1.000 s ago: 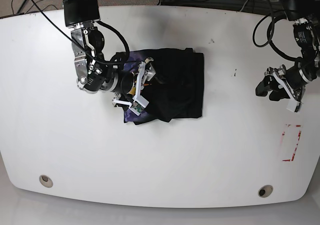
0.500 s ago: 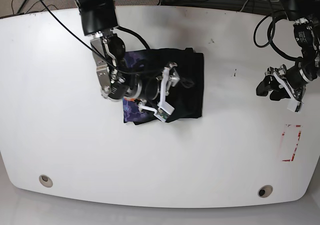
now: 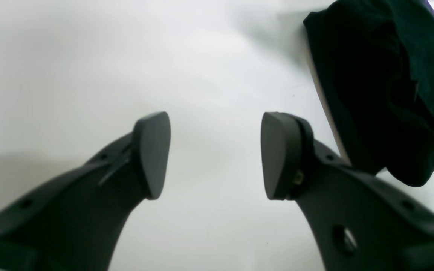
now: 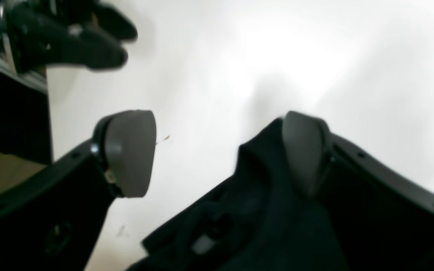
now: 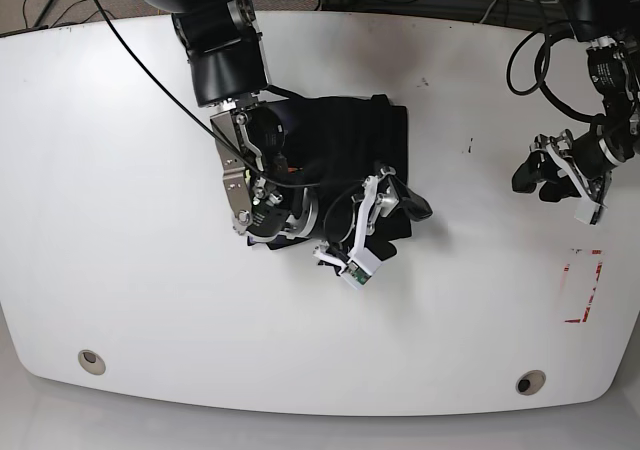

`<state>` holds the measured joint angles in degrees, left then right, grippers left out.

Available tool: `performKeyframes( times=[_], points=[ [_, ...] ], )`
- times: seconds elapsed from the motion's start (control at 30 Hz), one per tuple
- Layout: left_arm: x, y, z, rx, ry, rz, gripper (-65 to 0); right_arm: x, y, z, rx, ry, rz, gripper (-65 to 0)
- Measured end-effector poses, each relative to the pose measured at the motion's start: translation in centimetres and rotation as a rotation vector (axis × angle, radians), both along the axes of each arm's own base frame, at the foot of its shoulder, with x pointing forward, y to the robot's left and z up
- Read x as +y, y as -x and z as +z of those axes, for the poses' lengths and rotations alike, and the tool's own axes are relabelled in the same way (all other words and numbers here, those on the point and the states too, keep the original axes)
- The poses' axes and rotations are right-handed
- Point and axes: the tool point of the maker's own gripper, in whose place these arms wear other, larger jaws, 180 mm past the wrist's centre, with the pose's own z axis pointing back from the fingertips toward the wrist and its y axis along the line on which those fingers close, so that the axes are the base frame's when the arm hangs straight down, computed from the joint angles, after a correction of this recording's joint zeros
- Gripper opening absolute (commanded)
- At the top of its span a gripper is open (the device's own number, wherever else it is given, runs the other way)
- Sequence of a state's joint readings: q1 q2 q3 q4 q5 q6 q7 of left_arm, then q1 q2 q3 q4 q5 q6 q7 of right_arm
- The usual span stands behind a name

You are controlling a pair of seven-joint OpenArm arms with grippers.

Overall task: Layout the t-shirt on the table in an organized manner, then fold the t-shirt properly
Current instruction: 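Press the folded shirt bundle flat with the right gripper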

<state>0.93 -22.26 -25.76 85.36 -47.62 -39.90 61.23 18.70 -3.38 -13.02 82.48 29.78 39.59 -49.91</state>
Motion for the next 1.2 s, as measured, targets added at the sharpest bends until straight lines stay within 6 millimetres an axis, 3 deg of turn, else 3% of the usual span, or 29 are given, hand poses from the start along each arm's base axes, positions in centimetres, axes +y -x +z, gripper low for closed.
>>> performKeyframes(
  times=[0.1,0.23,0.5,0.67,0.87,1.2],
  points=[
    [-0.4,0.0,-0.1,0.003,-0.001,-0.012,-29.0,-1.5,0.4,0.1,-0.025,0.043,0.004,-14.9],
    [-0.8,-0.2,-0.1,0.005,0.000,-0.027,-29.0,-4.2,1.6,-1.2,-0.029,0.142,-0.004,-14.9],
    [-1.4,-0.2,-0.6,0.015,-0.017,-0.049,-29.0,-7.4,7.3,-5.6,0.061,0.231,0.010,-14.9],
    [-0.9,0.1,-1.5,0.048,-0.077,-0.052,-29.0,-6.9,10.5,-6.1,0.091,0.212,0.030,-14.9],
    [-1.5,0.3,-2.0,0.066,-0.091,-0.077,-29.0,-6.0,12.1,-6.3,0.119,0.183,0.034,-14.9],
    [-1.5,0.3,-1.9,0.064,-0.090,-0.078,-29.0,-0.7,12.7,-6.3,0.169,0.095,0.108,-14.9]
  ],
)
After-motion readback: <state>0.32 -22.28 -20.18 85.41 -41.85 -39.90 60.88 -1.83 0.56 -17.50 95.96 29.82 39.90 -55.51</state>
